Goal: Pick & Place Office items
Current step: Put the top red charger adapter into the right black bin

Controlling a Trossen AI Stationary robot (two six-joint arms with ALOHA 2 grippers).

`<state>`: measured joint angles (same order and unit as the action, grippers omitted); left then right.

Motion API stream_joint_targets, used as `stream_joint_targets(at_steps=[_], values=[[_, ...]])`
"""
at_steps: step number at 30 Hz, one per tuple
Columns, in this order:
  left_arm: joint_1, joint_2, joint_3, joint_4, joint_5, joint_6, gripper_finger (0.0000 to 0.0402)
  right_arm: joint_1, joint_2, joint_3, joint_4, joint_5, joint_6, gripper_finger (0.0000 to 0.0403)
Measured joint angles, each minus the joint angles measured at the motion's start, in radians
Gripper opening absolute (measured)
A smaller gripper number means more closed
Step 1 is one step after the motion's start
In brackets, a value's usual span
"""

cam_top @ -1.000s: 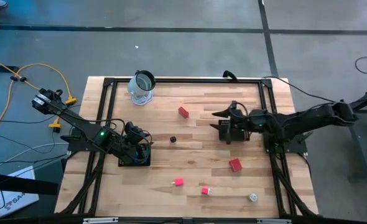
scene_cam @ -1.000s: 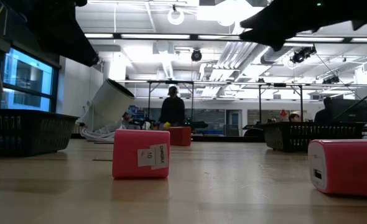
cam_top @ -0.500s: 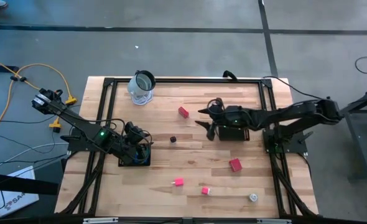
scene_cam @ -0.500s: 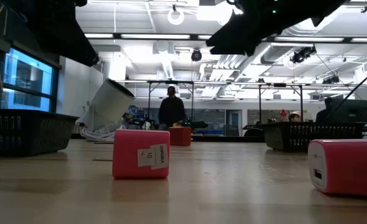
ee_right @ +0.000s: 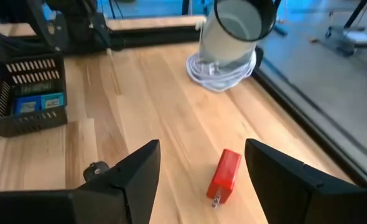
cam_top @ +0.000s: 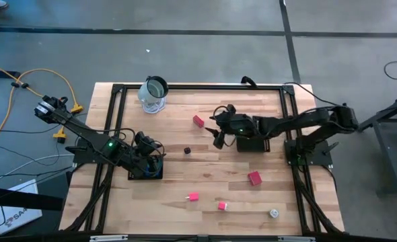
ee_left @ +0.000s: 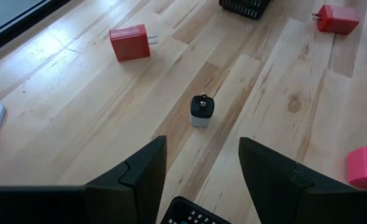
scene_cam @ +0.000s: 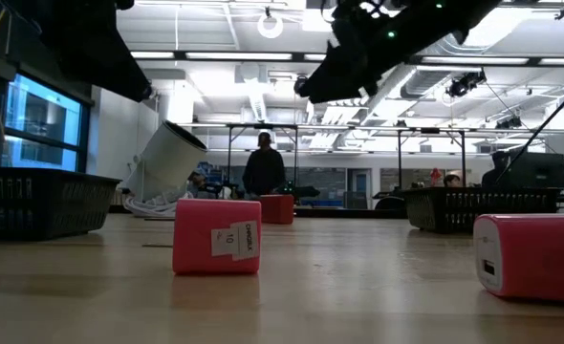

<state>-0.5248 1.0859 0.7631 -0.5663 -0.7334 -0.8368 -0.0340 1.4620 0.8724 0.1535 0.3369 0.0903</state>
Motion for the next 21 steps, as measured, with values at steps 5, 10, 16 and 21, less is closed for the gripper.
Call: stream_joint_targets(at_steps=[5, 10, 16, 21], values=[[0.0, 0.0, 0.0, 0.0, 0.0, 0.0, 0.0194, -0.029, 0.078, 0.112, -0.107, -0.071, 0.024, 0.0223], [0.0, 0.0, 0.0, 0.0, 0.0, 0.0, 0.0194, -0.074, 0.159, 0.234, -0.223, -0.171, 0.087, 0.0223], [0.0, 0.0, 0.0, 0.0, 0.0, 0.0, 0.0194, -0.12, 0.257, 0.344, -0.314, -0.188, 0.127, 0.0223], [0.0, 0.0, 0.0, 0.0, 0.0, 0.0, 0.0194, -0.14, 0.312, 0.401, -0.346, -0.182, 0.127, 0.0223]])
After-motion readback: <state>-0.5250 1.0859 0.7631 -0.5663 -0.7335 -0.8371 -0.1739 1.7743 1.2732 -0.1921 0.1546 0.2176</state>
